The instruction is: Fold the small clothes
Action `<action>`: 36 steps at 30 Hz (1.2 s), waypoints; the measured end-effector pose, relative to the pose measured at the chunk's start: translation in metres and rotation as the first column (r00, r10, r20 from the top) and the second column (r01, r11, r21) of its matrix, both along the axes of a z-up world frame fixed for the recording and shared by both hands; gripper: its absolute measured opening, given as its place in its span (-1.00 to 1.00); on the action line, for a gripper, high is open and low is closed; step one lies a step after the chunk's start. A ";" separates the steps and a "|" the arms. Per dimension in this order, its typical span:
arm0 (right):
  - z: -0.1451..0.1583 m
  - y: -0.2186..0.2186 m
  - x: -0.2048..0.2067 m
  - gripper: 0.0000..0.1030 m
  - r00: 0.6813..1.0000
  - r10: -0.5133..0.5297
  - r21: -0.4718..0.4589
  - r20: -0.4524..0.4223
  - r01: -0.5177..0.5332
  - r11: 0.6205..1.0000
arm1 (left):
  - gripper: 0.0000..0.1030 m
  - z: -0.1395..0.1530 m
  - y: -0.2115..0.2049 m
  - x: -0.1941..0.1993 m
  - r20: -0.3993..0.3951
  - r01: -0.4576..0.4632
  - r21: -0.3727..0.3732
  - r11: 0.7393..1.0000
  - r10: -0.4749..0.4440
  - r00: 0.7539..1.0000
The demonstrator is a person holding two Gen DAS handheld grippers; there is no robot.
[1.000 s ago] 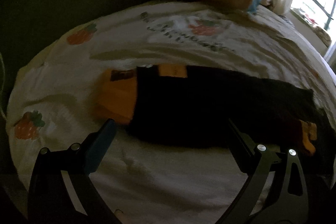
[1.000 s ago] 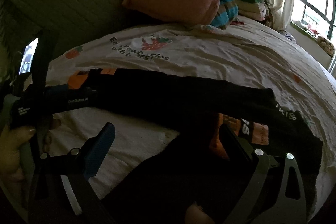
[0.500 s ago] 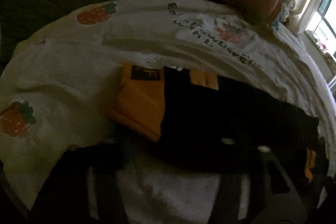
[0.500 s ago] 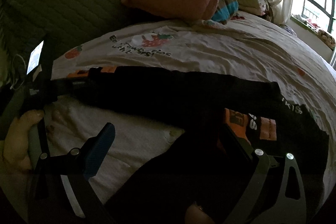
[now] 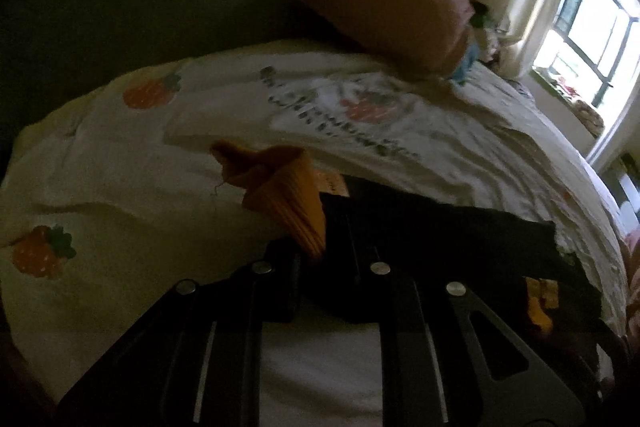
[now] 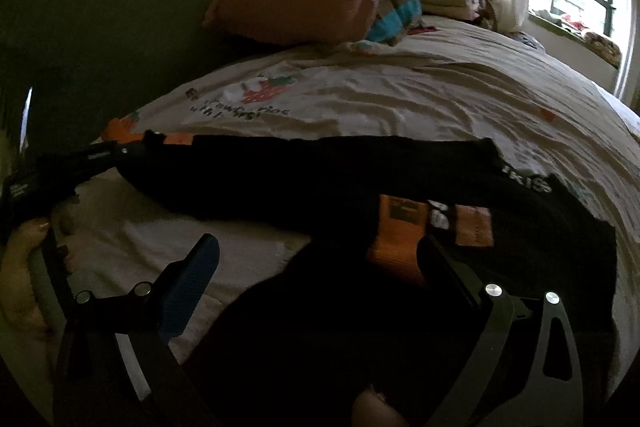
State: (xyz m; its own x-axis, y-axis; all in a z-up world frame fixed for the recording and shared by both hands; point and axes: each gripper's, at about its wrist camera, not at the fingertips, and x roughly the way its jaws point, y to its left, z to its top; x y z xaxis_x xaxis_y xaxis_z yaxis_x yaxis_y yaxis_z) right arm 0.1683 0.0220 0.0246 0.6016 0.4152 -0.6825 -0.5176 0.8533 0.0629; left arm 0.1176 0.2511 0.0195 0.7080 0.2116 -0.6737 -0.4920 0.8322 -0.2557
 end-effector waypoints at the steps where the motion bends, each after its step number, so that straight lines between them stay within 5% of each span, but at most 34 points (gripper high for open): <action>1: 0.001 -0.007 0.000 0.91 1.000 -0.012 0.006 0.001 0.012 1.000 | -0.86 0.003 -0.004 0.001 0.004 0.011 -0.002 1.000 -0.011 1.000; 21: 0.013 -0.148 -0.009 0.91 0.970 -0.241 0.124 0.016 0.237 0.964 | -0.87 0.073 -0.097 0.023 0.068 0.188 0.082 0.979 -0.193 0.979; 36: 0.017 -0.261 -0.020 0.91 0.893 -0.449 0.222 0.011 0.436 0.872 | -0.90 0.093 -0.197 0.059 0.054 0.359 0.147 0.922 -0.369 0.928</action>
State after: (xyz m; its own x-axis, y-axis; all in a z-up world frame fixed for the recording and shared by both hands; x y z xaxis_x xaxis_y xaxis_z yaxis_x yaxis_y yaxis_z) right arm 0.1484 -0.2392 0.0415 0.7932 0.2237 -0.5664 -0.0972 0.9647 0.2448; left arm 0.1763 0.0542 0.1128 0.8029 0.0125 -0.5960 -0.1315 0.9789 -0.1566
